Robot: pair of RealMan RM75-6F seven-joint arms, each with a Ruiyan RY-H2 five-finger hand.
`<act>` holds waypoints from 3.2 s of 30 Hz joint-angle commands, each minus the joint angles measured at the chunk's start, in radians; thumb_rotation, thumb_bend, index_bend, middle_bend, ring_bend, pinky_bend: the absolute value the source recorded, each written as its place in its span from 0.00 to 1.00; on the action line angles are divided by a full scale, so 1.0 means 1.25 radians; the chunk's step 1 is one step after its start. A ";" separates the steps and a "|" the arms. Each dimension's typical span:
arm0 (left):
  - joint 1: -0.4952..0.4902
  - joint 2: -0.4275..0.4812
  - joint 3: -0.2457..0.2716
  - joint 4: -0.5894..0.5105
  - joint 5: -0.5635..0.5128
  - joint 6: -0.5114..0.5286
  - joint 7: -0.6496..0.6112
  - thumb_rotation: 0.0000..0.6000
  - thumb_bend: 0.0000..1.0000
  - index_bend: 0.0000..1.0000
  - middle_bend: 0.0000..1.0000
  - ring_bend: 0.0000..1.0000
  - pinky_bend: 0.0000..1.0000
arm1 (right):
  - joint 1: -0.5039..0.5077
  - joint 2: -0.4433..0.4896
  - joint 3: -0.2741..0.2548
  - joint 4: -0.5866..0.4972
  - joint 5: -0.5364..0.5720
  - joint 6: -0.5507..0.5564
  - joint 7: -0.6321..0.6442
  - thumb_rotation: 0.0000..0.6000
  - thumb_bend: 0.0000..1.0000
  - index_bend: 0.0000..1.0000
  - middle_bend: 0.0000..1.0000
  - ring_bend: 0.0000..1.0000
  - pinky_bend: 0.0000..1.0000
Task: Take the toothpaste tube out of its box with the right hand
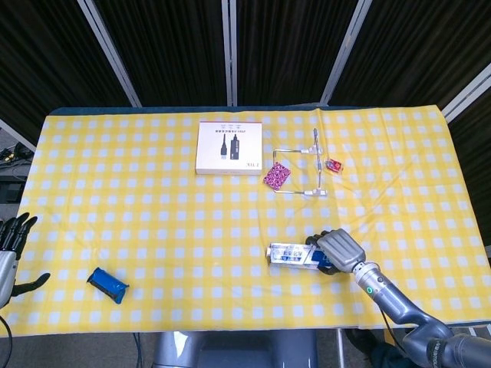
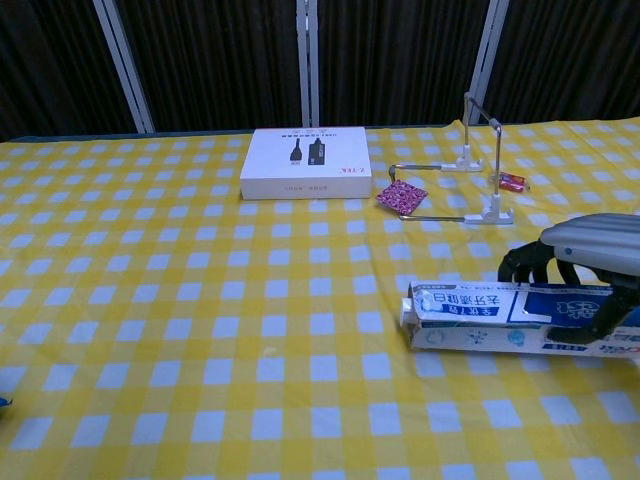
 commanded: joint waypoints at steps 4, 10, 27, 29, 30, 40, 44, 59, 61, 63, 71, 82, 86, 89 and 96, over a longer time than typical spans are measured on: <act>0.000 0.001 0.000 -0.002 0.000 0.002 -0.002 1.00 0.00 0.00 0.00 0.00 0.00 | -0.009 0.013 0.000 0.004 -0.054 0.090 0.089 1.00 0.33 0.44 0.47 0.42 0.54; 0.002 0.005 0.002 -0.005 0.006 0.007 -0.008 1.00 0.00 0.00 0.00 0.00 0.00 | -0.004 0.070 0.023 -0.055 -0.089 0.158 0.084 1.00 0.33 0.44 0.47 0.42 0.54; 0.010 0.020 0.007 -0.007 0.026 0.026 -0.042 1.00 0.00 0.00 0.00 0.00 0.00 | 0.071 0.216 0.119 -0.114 -0.308 0.230 -0.636 1.00 0.37 0.44 0.42 0.36 0.44; 0.010 0.021 0.008 -0.008 0.029 0.025 -0.045 1.00 0.00 0.00 0.00 0.00 0.00 | 0.084 0.241 0.114 -0.119 -0.332 0.196 -0.689 1.00 0.37 0.43 0.40 0.32 0.37; 0.009 0.022 0.009 -0.009 0.030 0.024 -0.046 1.00 0.00 0.00 0.00 0.00 0.00 | 0.090 0.252 0.114 -0.120 -0.341 0.183 -0.709 1.00 0.38 0.43 0.40 0.31 0.36; 0.008 0.020 0.013 -0.010 0.036 0.021 -0.037 1.00 0.00 0.00 0.00 0.00 0.00 | 0.106 0.304 0.133 -0.150 -0.362 0.141 -0.831 1.00 0.44 0.42 0.38 0.28 0.32; 0.007 0.020 0.014 -0.011 0.037 0.020 -0.035 1.00 0.00 0.00 0.00 0.00 0.00 | 0.105 0.315 0.136 -0.149 -0.370 0.134 -0.867 1.00 0.44 0.42 0.36 0.25 0.29; 0.007 0.017 0.014 -0.012 0.033 0.018 -0.028 1.00 0.00 0.00 0.00 0.00 0.00 | 0.075 0.376 0.197 -0.107 -0.328 0.219 -0.886 1.00 0.46 0.42 0.35 0.25 0.28; 0.006 0.017 0.014 -0.013 0.033 0.017 -0.026 1.00 0.00 0.00 0.00 0.00 0.00 | 0.069 0.394 0.207 -0.103 -0.312 0.231 -0.873 1.00 0.46 0.42 0.35 0.25 0.28; 0.006 0.016 0.014 -0.013 0.034 0.017 -0.024 1.00 0.00 0.00 0.00 0.00 0.00 | 0.061 0.404 0.212 -0.102 -0.296 0.243 -0.857 1.00 0.46 0.42 0.35 0.25 0.28; 0.008 0.015 0.017 -0.018 0.041 0.022 -0.015 1.00 0.00 0.00 0.00 0.00 0.00 | 0.019 0.349 0.180 -0.145 -0.188 0.259 -0.676 1.00 0.46 0.41 0.35 0.25 0.27; 0.003 0.007 0.015 -0.015 0.030 0.011 0.000 1.00 0.00 0.00 0.00 0.00 0.00 | 0.045 0.204 0.082 -0.177 -0.181 0.167 -0.491 1.00 0.46 0.41 0.35 0.25 0.23; 0.000 0.006 0.014 -0.013 0.025 0.004 0.001 1.00 0.00 0.00 0.00 0.00 0.00 | 0.066 0.127 0.058 -0.162 -0.194 0.127 -0.508 1.00 0.43 0.39 0.33 0.23 0.22; 0.000 0.006 0.012 -0.012 0.021 0.003 -0.002 1.00 0.00 0.00 0.00 0.00 0.00 | 0.073 0.088 0.052 -0.159 -0.185 0.107 -0.525 1.00 0.25 0.23 0.22 0.14 0.16; -0.002 0.012 0.009 -0.006 0.011 -0.001 -0.023 1.00 0.00 0.00 0.00 0.00 0.00 | 0.062 0.053 0.064 -0.208 -0.099 0.082 -0.613 1.00 0.01 0.00 0.00 0.00 0.03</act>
